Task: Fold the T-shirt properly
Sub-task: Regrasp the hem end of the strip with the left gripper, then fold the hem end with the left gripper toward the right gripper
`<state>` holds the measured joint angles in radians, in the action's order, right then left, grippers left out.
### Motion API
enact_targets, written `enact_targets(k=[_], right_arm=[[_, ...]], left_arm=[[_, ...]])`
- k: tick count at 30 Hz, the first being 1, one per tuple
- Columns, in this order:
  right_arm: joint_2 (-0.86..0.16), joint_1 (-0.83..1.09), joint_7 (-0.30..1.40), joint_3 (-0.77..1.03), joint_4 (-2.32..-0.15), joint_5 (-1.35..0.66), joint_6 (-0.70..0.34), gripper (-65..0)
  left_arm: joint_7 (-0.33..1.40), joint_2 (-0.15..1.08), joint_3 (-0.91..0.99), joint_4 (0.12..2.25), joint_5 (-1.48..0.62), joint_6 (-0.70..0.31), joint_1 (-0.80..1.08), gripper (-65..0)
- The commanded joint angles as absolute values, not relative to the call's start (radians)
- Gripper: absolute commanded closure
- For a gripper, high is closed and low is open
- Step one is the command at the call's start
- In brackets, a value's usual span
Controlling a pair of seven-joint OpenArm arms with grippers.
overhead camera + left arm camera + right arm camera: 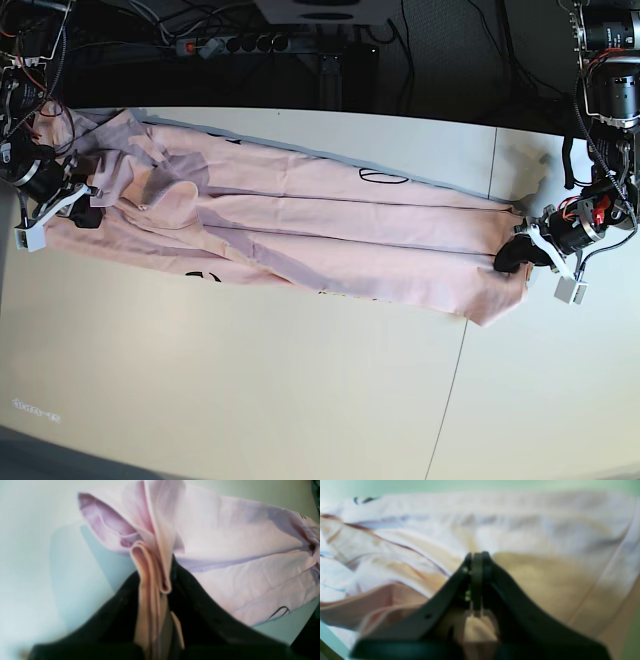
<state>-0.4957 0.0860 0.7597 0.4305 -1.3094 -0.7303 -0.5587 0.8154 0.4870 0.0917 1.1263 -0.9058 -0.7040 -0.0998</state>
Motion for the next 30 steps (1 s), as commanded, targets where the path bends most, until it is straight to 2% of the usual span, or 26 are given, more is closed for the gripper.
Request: enact_targets(k=[1, 9, 18, 25, 30], right_arm=[[-0.518, 0.078, 0.745, 0.438, -1.330, -0.744, -0.603, 0.0], [-0.518, 0.078, 0.745, 0.439, -1.345, -0.744, -0.603, 0.0], [-0.517, 0.078, 0.744, 0.439, -1.345, -0.744, -0.603, 0.0], [-0.517, 0.078, 0.743, 0.439, -1.345, -0.741, -0.603, 0.0], [-0.517, 0.078, 0.741, 0.439, -1.345, -0.740, -0.603, 0.0]], left_arm=[[0.794, 0.508, 0.109, 1.139, -0.923, -0.698, -0.120, 0.0], [0.793, 0.533, 0.219, 1.139, -0.924, -0.698, -0.120, 0.0], [0.861, 0.585, 0.226, 1.157, -1.019, -0.698, -0.136, 0.0], [1.046, 0.544, 0.221, 1.335, -1.211, -0.698, -0.113, 0.0], [1.048, 0.449, 0.150, 1.535, -1.205, -0.698, -0.027, 0.0]])
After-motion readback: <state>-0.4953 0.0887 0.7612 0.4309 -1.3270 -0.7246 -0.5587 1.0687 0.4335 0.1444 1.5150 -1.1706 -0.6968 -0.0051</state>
